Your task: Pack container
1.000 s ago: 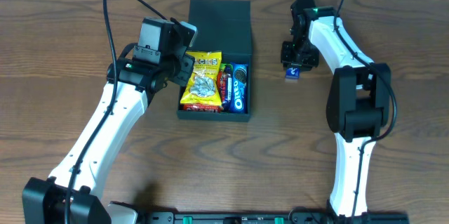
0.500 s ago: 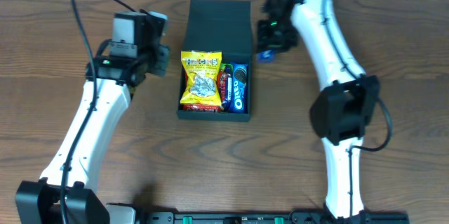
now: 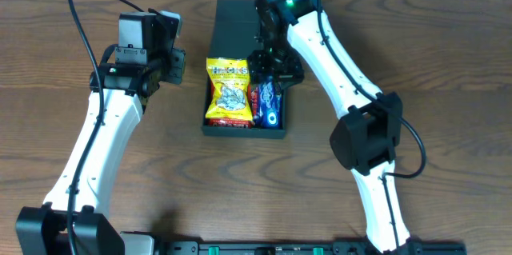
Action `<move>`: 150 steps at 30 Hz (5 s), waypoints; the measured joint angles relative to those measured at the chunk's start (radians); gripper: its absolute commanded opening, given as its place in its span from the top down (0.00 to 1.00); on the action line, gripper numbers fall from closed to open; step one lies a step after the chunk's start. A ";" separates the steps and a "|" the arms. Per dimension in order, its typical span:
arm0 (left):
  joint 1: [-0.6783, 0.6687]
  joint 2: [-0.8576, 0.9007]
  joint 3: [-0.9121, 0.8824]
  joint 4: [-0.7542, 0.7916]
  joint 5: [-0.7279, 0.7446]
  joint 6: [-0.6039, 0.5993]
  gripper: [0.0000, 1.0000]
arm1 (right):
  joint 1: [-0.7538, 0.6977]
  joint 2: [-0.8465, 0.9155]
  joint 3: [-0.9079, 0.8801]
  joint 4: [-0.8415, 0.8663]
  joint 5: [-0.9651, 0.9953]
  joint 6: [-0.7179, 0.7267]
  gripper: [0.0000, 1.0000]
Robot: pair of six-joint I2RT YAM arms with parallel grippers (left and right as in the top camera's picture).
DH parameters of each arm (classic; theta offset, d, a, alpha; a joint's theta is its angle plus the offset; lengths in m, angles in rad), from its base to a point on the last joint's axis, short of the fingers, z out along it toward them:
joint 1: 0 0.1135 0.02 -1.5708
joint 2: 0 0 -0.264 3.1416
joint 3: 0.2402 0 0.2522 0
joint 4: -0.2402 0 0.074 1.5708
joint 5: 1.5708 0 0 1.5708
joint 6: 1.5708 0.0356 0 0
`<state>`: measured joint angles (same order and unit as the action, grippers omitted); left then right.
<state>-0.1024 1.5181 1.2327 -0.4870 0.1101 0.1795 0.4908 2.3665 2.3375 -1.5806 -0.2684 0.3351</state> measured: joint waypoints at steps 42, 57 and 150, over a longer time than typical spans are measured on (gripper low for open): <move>-0.036 0.343 -0.002 0.168 0.459 -0.079 0.94 | 0.077 0.000 -0.037 0.078 -0.115 -0.201 0.98; -0.043 0.346 0.059 0.142 0.433 -0.097 0.94 | -0.017 -0.030 -0.039 0.235 0.005 -0.154 0.98; 0.102 0.221 0.543 -0.608 0.491 0.275 0.94 | -0.356 -0.312 0.019 0.161 -0.037 -0.450 0.98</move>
<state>-0.0002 1.7390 1.7760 -1.0946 0.6006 0.4541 0.1352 2.0544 2.3569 -1.4197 -0.3054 -0.1150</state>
